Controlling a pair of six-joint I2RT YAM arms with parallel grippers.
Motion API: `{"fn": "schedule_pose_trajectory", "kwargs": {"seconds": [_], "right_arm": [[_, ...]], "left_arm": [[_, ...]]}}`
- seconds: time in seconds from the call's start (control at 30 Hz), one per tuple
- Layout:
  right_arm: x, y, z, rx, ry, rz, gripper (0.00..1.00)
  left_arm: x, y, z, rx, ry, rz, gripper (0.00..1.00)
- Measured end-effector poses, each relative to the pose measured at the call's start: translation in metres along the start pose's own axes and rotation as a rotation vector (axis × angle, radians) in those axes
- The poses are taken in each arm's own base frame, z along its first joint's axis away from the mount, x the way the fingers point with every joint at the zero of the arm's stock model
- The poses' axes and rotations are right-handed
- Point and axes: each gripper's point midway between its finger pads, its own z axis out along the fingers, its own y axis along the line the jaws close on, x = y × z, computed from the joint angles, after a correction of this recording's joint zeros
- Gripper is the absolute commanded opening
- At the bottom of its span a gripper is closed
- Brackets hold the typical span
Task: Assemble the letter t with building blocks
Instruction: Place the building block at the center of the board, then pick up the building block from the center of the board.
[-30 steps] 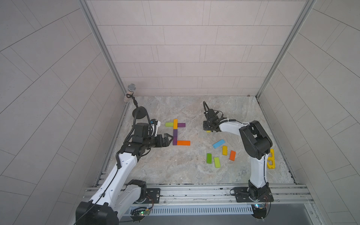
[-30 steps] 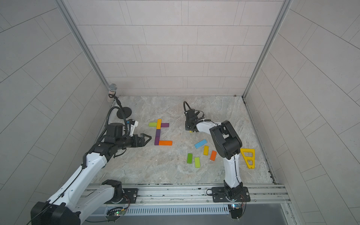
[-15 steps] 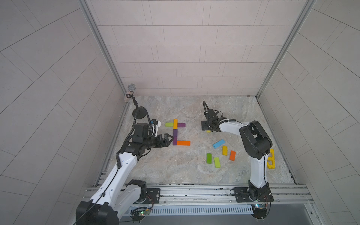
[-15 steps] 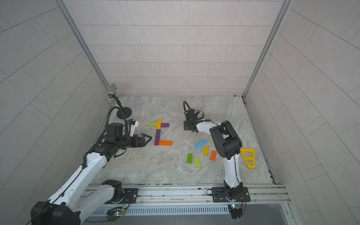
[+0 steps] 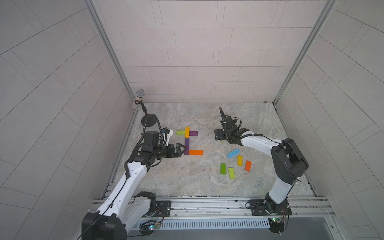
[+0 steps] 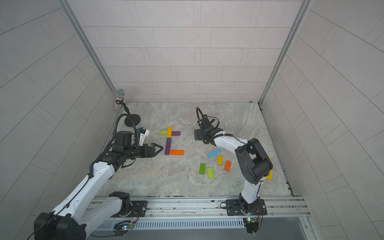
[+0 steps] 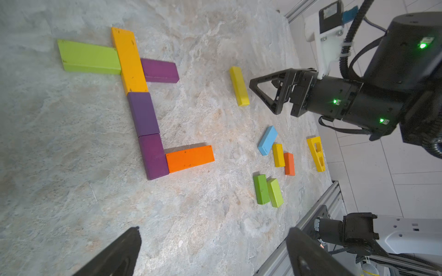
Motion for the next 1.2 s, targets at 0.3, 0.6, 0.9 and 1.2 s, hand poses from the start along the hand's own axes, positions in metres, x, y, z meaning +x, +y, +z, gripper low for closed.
{"fn": "schedule_pose_trajectory", "kwargs": {"seconds": [0.3, 0.6, 0.9, 1.2], "right_arm": [[0.061, -0.020, -0.046, 0.009, 0.023, 0.145, 0.86], [0.107, -0.017, -0.058, 0.045, 0.036, 0.308, 0.62], [0.115, -0.027, -0.057, 0.102, 0.037, 0.452, 0.63], [0.120, -0.039, -0.054, 0.252, 0.090, 0.552, 0.64]], "left_arm": [[-0.005, -0.007, -0.003, 0.028, -0.041, 0.013, 1.00], [-0.006, -0.008, -0.003, 0.036, -0.052, 0.007, 1.00], [-0.006, -0.009, -0.004, 0.044, -0.056, 0.002, 1.00], [-0.006, -0.010, -0.004, 0.050, -0.056, 0.000, 1.00]]}}
